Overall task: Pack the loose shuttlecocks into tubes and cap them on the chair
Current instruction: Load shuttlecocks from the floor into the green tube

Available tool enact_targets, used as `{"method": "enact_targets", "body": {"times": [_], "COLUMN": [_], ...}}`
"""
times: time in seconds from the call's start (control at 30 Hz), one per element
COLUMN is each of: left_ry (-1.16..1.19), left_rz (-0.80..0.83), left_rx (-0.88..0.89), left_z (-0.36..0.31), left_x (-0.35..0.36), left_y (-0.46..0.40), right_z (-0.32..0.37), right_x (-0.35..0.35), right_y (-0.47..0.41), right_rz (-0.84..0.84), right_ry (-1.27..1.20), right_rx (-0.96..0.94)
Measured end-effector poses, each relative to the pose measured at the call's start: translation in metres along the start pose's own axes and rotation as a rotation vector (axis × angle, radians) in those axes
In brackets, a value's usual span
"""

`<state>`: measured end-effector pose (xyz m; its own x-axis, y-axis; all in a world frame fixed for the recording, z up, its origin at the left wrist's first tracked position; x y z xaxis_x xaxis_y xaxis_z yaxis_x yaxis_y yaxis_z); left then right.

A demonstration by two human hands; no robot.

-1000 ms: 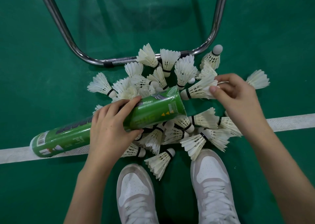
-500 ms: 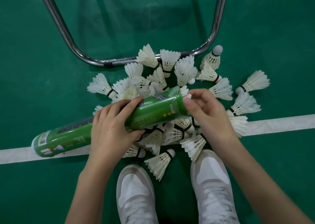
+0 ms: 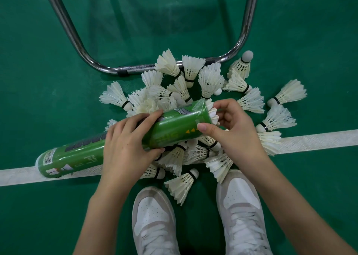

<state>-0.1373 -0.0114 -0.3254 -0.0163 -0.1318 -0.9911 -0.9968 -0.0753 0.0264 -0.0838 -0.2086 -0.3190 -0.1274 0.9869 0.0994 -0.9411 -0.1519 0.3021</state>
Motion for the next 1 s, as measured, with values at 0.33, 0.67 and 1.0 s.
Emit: {"method": "enact_targets", "body": {"times": [0.33, 0.67, 1.0], "left_ry": [-0.015, -0.017, -0.025], "left_rz": [-0.005, -0.002, -0.008], "left_rx": [0.023, 0.021, 0.026], "left_z": [-0.001, -0.001, -0.003], "left_x": [0.0, 0.0, 0.001], "left_y": [0.0, 0.0, 0.0], "right_z": [-0.006, -0.004, -0.007], "right_x": [0.01, 0.017, 0.019], "right_y": [0.0, 0.005, 0.004], "right_rz": [0.179, 0.205, 0.234], "right_ry": [-0.073, -0.028, -0.05], "right_rx": [0.096, 0.046, 0.082]}}
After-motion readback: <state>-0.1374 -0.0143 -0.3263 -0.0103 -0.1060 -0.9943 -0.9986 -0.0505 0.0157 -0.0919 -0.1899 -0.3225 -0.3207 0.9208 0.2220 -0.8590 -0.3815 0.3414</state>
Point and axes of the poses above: each hand's wrist, its own y-axis away from the middle knuckle, its own x-axis out of the palm, z = x × y, the point moved 7 cm from there along -y, towards the middle knuckle, and after that the axes turned 14 degrees about -y, right-handed, at the moved point
